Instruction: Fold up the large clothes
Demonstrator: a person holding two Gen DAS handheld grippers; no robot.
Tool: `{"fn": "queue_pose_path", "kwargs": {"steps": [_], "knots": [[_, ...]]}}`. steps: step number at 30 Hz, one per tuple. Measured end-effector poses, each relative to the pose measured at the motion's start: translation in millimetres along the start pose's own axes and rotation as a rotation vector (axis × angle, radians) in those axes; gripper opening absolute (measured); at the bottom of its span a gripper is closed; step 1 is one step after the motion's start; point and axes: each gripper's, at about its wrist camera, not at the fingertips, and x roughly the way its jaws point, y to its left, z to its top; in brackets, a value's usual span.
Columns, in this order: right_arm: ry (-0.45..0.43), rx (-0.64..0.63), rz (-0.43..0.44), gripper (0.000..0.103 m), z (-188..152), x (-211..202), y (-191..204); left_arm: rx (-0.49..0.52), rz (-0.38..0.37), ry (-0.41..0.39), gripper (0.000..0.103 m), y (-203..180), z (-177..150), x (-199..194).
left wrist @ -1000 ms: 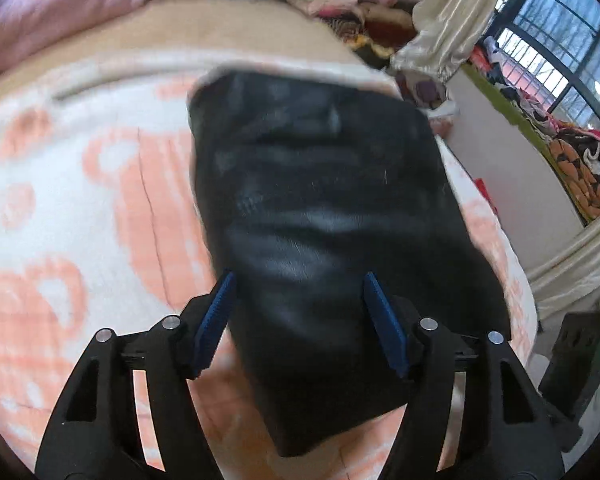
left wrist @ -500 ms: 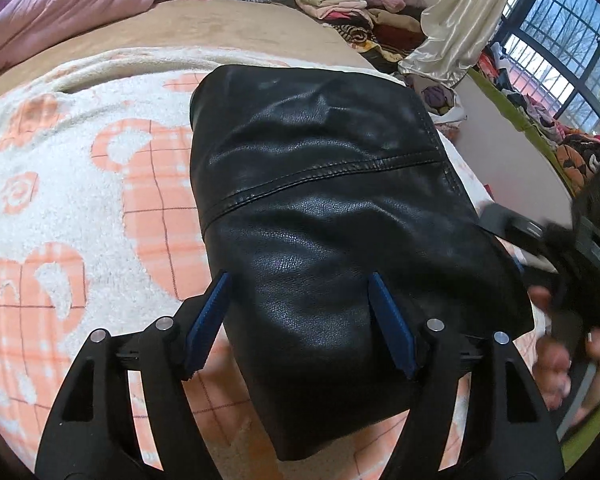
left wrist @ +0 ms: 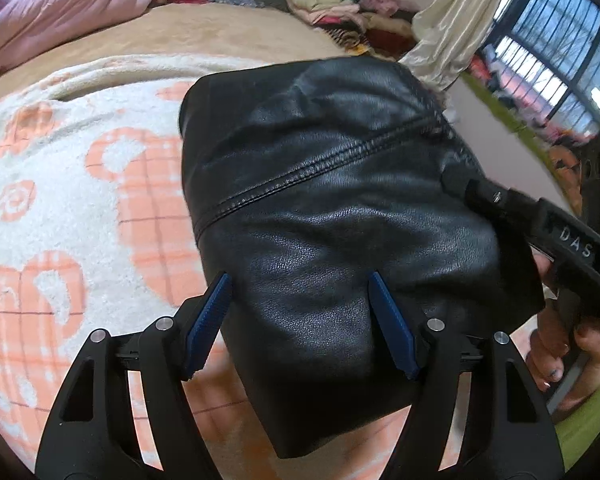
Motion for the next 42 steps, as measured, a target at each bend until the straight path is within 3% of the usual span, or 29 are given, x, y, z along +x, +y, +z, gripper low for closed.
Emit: {"fn": "queue_pose_path", "kwargs": {"steps": [4,7,11,13,15,21,24,26,29,30,34,37,38,41,42], "knots": [[-0.086,-0.025,-0.025,0.015,25,-30,-15,0.038,-0.025,-0.040,0.062,-19,15,-16],[-0.079,-0.013,-0.062,0.015,27,-35,-47,0.039,-0.018,-0.039,0.067,-25,19,-11],[0.102,0.077,-0.098,0.016,-6,8,-99,-0.007,0.020,0.046,0.069,-19,10,26],[0.142,0.166,-0.084,0.017,-27,31,-122,-0.025,0.019,0.072,0.075,-15,3,41],[0.167,0.213,-0.071,0.017,-37,43,-133,-0.050,-0.002,0.077,0.076,-12,-2,47],[0.103,0.237,0.021,0.017,-32,42,-129,-0.101,0.005,0.052,0.081,0,-1,36],[0.132,0.237,-0.014,0.021,-36,54,-132,-0.081,0.014,0.075,0.084,-1,-4,42],[0.141,0.230,-0.038,0.025,-37,55,-135,-0.082,0.022,0.091,0.091,0,-4,49],[0.115,0.271,-0.039,0.055,-32,28,-141,-0.126,-0.016,0.115,0.094,5,-3,50],[0.107,0.273,-0.034,0.058,-32,18,-142,-0.126,-0.019,0.118,0.094,5,-3,48],[0.124,0.257,0.081,0.061,-42,-16,-133,-0.144,-0.066,0.142,0.094,4,-6,41],[0.168,0.217,0.040,0.061,-54,-15,-125,-0.155,-0.133,0.181,0.094,-4,-18,46],[0.199,0.242,0.029,0.061,-59,-9,-130,-0.151,-0.143,0.193,0.094,-8,-21,50],[0.270,0.403,0.108,0.059,-75,14,-156,-0.169,-0.166,0.222,0.094,-11,-28,64],[0.278,0.447,0.146,0.052,-81,20,-161,-0.183,-0.183,0.225,0.094,-8,-29,67]]}}
